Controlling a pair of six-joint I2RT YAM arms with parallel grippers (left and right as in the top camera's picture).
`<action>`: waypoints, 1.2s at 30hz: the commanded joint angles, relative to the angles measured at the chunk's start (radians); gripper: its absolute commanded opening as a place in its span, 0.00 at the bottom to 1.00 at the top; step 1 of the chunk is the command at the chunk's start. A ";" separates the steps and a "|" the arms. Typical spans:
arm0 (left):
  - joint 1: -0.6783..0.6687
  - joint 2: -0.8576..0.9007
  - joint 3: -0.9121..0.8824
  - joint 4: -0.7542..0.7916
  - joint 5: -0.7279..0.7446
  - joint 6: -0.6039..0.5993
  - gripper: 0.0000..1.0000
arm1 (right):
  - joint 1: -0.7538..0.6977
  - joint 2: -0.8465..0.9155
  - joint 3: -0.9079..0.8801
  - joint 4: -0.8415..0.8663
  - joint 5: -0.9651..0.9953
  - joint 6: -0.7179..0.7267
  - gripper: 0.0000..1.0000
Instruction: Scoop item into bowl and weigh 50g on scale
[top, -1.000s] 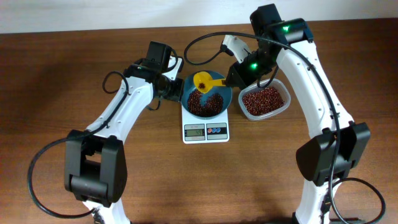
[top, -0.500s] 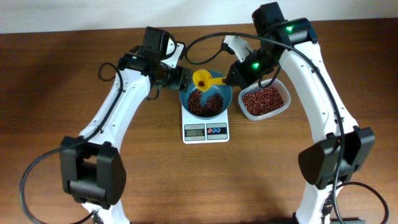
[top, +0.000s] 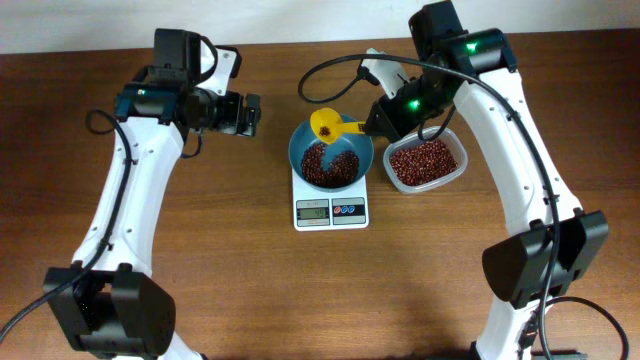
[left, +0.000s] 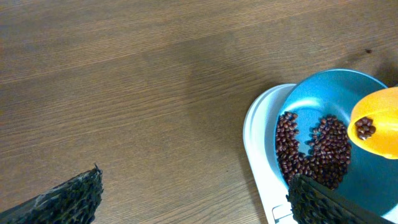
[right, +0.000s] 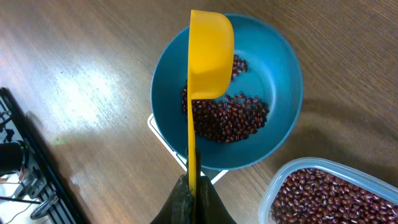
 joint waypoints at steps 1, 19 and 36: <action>-0.002 -0.017 0.020 -0.002 0.011 0.020 0.99 | 0.003 -0.028 0.021 -0.001 0.005 -0.010 0.04; -0.002 -0.017 0.020 -0.002 0.011 0.020 0.99 | 0.006 -0.083 0.021 -0.015 0.111 -0.032 0.04; -0.002 -0.017 0.020 -0.002 0.011 0.020 0.99 | 0.026 -0.084 0.030 -0.080 0.035 0.039 0.04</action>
